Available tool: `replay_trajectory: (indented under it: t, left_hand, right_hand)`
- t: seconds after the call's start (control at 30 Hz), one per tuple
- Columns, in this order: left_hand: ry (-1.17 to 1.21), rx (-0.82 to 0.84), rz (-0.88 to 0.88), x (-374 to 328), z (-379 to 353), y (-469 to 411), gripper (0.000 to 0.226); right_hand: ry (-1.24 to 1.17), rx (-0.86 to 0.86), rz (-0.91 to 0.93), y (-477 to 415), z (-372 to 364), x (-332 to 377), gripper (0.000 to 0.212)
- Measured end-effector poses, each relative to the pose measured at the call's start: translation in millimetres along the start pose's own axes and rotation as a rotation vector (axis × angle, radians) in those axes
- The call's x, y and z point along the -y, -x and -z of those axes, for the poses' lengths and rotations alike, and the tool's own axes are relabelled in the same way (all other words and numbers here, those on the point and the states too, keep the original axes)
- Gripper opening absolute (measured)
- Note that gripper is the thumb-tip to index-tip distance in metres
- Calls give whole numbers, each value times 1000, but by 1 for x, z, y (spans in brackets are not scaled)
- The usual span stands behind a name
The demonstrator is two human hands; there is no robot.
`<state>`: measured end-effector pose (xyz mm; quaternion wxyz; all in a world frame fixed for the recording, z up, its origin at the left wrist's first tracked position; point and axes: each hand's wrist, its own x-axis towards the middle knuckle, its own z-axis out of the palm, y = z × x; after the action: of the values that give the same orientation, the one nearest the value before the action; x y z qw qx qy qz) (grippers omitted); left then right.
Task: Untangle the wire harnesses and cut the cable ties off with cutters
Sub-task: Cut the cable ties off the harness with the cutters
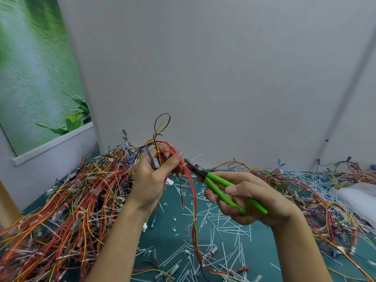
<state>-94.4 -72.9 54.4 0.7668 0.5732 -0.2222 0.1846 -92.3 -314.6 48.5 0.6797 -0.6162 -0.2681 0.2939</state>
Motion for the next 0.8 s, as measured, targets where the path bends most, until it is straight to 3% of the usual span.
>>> replay_trajectory:
  t: [0.1, 0.27, 0.43, 0.53, 0.8]
  left_hand:
    - [14, 24, 6, 0, 2, -1, 27]
    - [-19, 57, 5, 1, 8, -2, 16]
    - [-91, 67, -9, 2, 10, -1, 24]
    - [-126, 98, -12, 2, 8, -1, 12]
    - [-48, 138, 64, -3, 1, 1, 18]
  right_hand:
    - [88, -83, 50, 4, -1, -2, 39]
    - [-92, -49, 27, 4, -2, 0, 39]
    - [-33, -93, 6, 7, -2, 2, 46]
    - [-3, -100, 19, 8, -3, 2, 54]
    - [-66, -111, 20, 6, -5, 0, 43]
